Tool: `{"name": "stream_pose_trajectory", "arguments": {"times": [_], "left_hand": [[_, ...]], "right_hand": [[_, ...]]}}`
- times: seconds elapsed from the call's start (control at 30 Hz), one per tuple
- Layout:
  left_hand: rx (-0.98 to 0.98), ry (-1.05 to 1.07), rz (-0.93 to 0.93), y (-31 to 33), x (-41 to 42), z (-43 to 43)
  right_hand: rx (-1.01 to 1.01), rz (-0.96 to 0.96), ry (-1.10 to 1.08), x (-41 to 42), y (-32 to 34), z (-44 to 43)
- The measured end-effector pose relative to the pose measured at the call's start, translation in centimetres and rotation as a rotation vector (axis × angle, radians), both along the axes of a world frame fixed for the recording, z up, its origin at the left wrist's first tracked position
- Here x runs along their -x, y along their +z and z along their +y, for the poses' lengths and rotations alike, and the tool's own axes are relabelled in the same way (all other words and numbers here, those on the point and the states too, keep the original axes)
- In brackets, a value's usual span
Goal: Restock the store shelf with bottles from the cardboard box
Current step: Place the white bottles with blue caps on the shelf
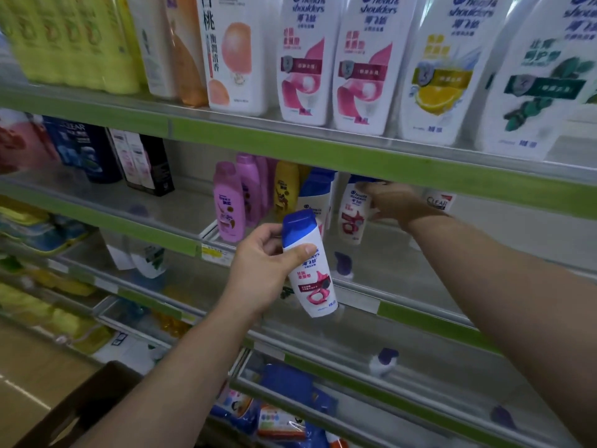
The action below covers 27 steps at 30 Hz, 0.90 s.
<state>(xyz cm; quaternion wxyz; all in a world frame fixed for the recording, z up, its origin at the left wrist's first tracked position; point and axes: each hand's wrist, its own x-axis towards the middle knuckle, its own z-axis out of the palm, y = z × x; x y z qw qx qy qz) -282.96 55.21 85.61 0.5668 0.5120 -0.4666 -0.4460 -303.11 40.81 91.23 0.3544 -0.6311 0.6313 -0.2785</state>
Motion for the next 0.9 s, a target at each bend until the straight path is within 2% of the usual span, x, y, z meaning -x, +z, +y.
{"name": "stream_pose_trajectory", "arguments": {"times": [0.23, 0.57, 0.67, 0.7, 0.73, 0.8, 0.87, 0.9], "left_hand": [[0.033, -0.036, -0.024, 0.6, -1.1, -1.5], [0.052, -0.056, -0.063, 1.3, -0.3, -2.1], [0.057, -0.061, -0.044, 1.5, 0.3, -2.3], [0.057, -0.062, -0.043, 1.6, 0.6, -2.5], [0.058, -0.064, -0.041, 1.6, 0.9, -2.8], [0.067, -0.067, -0.035, 1.7, 1.7, -3.6], [0.073, -0.078, -0.033, 1.7, 2.6, -4.4], [0.078, -0.091, -0.047, 1.8, 3.2, -4.8]], "right_hand": [[-0.030, -0.109, -0.028, -0.3, -0.3, -1.6], [-0.016, -0.083, 0.009, 1.2, -1.0, -1.2], [0.087, -0.054, -0.112, 1.6, -0.9, 0.3], [0.124, -0.098, -0.145, 1.7, -1.0, 1.3], [0.145, -0.169, -0.122, 1.7, -1.3, 2.7], [0.100, -0.230, 0.079, 1.7, -2.3, 5.8], [0.029, -0.155, 0.283, 1.5, -2.9, 8.8], [0.033, -0.130, 0.318, 1.4, -3.4, 9.2]]}}
